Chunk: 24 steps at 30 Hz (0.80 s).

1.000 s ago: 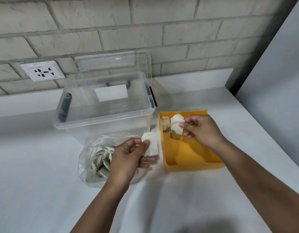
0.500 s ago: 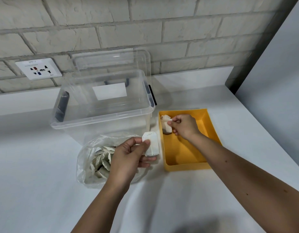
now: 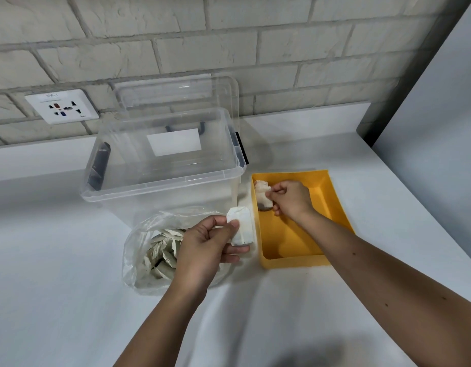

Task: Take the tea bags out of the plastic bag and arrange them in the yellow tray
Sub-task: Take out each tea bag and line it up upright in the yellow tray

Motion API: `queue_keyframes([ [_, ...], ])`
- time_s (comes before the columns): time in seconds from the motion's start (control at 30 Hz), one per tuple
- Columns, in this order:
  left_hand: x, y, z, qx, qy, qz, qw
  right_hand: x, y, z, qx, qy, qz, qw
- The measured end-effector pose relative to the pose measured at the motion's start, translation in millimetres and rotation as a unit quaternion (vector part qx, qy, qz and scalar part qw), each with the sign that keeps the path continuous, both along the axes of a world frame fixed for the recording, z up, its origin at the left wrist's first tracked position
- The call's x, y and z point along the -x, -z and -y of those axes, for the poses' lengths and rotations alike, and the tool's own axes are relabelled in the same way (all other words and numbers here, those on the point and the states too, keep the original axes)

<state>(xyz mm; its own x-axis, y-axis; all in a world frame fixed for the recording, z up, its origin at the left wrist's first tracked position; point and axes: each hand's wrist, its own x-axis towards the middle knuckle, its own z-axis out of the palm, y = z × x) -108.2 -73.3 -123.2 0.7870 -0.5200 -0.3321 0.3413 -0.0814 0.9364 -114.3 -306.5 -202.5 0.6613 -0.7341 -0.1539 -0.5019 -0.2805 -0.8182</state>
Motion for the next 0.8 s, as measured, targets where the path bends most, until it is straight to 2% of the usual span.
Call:
queue_keyframes([
  [0.1,1,-2,1,0.004,0.004,-0.006,1.000,-3,-1,-3,-0.034,0.003,0.020,0.999],
  [0.23,1,-2,0,0.001,0.002,-0.005,1.000,-5,-1,-3,-0.027,-0.009,0.015,0.999],
  [0.4,0,-2,0,0.003,0.002,-0.001,1.000,11,-30,-5,0.116,-0.024,-0.024,0.993],
  [0.43,0,-2,0,0.009,-0.001,-0.003,1.000,20,-43,-11,0.087,-0.030,-0.001,0.996],
  [0.47,0,-2,1,0.016,-0.005,-0.007,1.000,30,-58,-19,0.017,-0.047,0.035,0.998],
  [0.53,1,-2,3,0.022,-0.013,-0.011,1.000,54,-86,-38,-0.150,-0.130,0.073,0.977],
  [0.57,3,-2,5,0.021,-0.011,-0.007,1.000,64,-95,-46,-0.184,-0.174,0.065,0.965],
  [0.63,7,-2,9,0.023,0.002,0.003,1.000,78,-102,-59,-0.164,-0.214,0.057,0.961],
  [0.8,14,-5,12,0.017,0.022,0.043,0.999,91,-98,-58,-0.053,-0.185,0.084,0.978],
])
